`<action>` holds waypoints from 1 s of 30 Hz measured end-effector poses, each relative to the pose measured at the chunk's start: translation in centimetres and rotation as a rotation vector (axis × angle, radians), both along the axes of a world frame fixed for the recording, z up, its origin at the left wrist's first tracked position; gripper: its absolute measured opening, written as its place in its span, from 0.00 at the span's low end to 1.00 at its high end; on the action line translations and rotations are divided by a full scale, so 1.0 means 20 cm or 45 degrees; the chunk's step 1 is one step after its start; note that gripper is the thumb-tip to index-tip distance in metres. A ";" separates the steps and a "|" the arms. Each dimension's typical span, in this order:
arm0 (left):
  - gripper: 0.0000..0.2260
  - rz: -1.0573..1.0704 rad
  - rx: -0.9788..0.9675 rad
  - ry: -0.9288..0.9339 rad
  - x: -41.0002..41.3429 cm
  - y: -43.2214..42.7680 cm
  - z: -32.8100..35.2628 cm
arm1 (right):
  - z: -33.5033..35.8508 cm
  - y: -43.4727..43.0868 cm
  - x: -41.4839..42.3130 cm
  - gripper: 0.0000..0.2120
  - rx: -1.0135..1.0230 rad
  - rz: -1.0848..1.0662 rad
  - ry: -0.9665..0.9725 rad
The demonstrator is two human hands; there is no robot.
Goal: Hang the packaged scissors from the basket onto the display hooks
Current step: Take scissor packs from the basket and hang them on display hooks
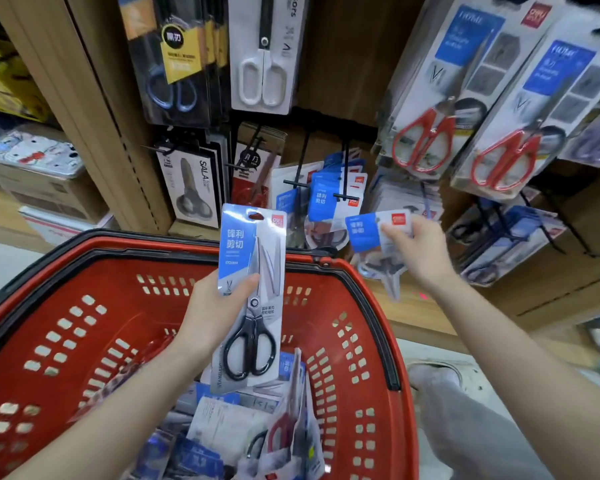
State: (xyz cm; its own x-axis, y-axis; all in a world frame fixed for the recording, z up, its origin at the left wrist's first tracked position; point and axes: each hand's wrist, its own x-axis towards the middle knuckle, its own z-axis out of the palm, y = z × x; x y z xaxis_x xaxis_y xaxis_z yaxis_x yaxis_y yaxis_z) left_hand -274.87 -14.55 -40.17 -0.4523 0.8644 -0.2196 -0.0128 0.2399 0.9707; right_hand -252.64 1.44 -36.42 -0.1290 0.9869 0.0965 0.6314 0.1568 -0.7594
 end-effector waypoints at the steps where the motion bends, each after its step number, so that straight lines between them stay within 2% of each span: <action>1: 0.05 0.004 -0.008 0.017 0.00 0.01 0.00 | -0.04 0.02 -0.03 0.07 -0.044 0.003 0.007; 8: 0.03 -0.013 -0.059 0.114 -0.04 0.06 -0.04 | -0.20 0.21 -0.20 0.10 -0.241 -0.070 0.228; 22: 0.04 -0.051 -0.078 0.162 -0.03 0.15 -0.08 | -0.30 0.28 -0.33 0.09 -0.130 -0.169 0.334; 30: 0.02 -0.037 -0.088 0.139 -0.04 0.15 -0.06 | -0.32 0.38 -0.37 0.10 -0.121 -0.297 0.248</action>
